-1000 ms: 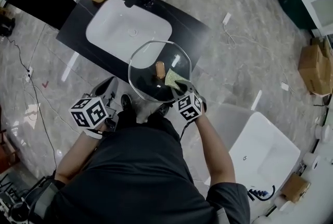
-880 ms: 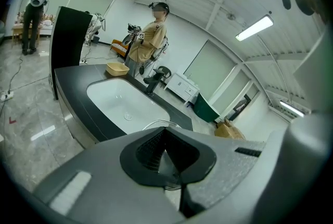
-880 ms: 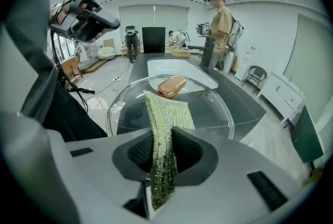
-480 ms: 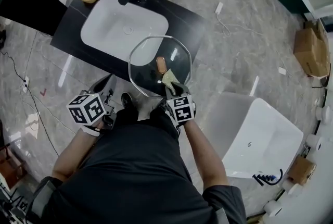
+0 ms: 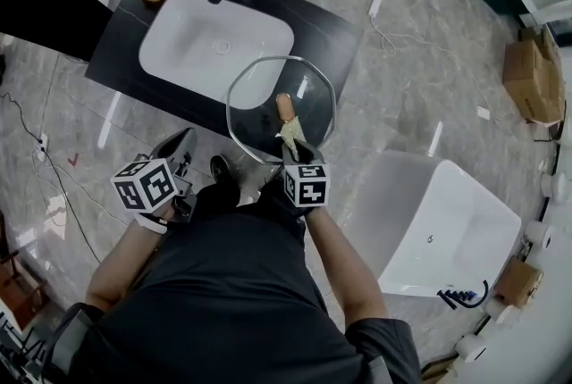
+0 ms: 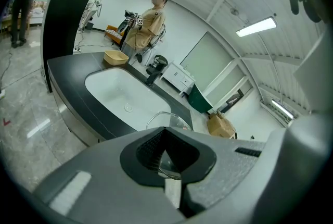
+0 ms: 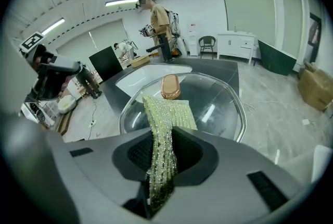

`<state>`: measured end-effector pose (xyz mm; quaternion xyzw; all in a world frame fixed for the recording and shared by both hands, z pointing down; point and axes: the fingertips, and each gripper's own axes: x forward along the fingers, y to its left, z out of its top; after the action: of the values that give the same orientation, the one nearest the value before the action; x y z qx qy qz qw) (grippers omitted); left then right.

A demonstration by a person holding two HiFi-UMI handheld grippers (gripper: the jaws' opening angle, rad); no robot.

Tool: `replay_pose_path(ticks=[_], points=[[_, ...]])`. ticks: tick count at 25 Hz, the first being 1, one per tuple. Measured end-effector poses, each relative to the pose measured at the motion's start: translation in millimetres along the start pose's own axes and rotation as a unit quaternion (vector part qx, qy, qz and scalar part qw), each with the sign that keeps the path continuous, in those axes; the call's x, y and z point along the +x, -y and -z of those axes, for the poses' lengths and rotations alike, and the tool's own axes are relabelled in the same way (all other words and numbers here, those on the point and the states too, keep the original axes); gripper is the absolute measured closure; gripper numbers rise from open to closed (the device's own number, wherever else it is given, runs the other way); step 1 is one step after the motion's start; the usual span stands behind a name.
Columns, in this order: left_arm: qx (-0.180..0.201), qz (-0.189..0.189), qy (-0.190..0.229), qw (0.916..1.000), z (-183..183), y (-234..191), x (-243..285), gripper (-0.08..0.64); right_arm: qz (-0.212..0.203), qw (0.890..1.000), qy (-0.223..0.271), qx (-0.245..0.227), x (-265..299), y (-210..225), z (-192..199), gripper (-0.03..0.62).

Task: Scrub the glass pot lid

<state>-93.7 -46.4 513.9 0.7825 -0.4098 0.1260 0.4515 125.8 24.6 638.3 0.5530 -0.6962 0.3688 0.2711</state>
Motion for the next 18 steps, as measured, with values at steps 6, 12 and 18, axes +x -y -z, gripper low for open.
replay_pose_path(ticks=[6, 12, 18], points=[[0.000, 0.004, -0.001, 1.0000, -5, -12, -6, 0.560, -0.004, 1.000, 0.002, 0.030, 3, -17, -2, 0.525], [-0.006, 0.000, 0.007, 1.0000, -13, -27, -16, 0.560, -0.005, 1.000, -0.002, 0.003, 13, -42, -10, 0.524], [-0.020, -0.003, 0.015, 0.9997, -15, -39, -23, 0.560, -0.035, 0.997, -0.026, -0.066, 25, -72, -11, 0.524]])
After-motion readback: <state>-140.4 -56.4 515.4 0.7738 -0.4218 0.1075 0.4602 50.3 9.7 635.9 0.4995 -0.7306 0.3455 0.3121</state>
